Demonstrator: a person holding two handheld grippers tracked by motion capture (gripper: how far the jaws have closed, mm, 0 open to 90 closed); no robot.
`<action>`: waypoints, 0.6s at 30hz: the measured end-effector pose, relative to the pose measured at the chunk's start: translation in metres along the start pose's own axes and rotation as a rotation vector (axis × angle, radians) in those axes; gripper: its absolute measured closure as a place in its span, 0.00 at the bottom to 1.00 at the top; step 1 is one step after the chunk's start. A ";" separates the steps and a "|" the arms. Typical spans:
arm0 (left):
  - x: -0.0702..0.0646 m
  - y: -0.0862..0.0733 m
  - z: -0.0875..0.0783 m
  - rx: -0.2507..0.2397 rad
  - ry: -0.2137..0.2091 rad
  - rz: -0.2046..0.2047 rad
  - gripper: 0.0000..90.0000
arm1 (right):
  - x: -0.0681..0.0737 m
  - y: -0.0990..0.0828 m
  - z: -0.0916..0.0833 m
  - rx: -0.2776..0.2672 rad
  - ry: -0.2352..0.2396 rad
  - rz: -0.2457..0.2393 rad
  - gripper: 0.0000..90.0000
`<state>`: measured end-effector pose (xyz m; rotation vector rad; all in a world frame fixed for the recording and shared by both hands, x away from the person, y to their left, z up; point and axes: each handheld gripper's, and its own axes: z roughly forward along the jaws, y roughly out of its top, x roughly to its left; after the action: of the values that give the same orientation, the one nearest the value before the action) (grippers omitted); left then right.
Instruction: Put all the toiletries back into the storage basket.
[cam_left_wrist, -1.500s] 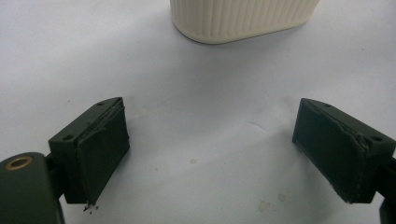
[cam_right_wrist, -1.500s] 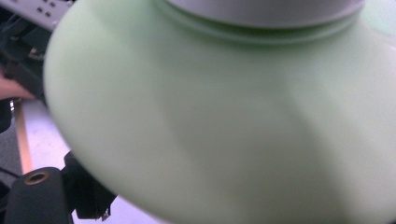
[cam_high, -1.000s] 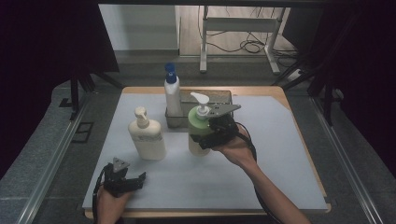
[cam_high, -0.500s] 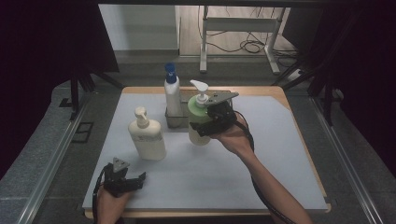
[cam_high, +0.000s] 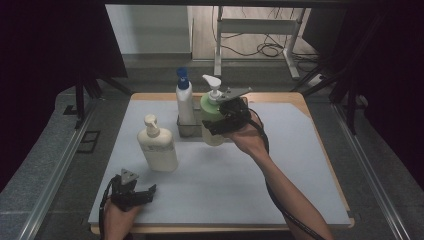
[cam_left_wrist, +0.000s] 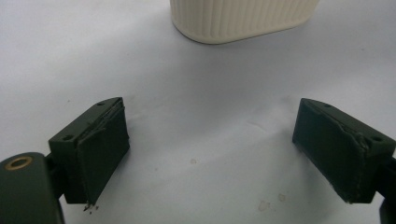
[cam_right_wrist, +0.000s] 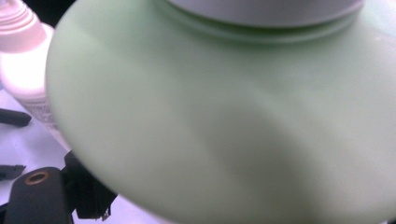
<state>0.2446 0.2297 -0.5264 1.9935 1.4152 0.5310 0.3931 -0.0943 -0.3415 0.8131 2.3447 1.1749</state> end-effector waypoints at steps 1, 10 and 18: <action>0.000 0.000 0.000 0.000 0.000 0.000 0.11 | -0.001 0.001 0.000 -0.002 0.000 0.002 0.13; 0.000 0.000 0.000 0.001 0.000 0.000 0.11 | -0.009 0.011 0.008 0.002 -0.020 0.009 0.13; 0.000 0.000 0.000 0.000 0.000 -0.001 0.11 | -0.017 0.019 0.018 0.001 -0.039 0.018 0.13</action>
<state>0.2446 0.2296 -0.5264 1.9928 1.4164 0.5306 0.4221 -0.0857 -0.3353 0.8512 2.3117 1.1548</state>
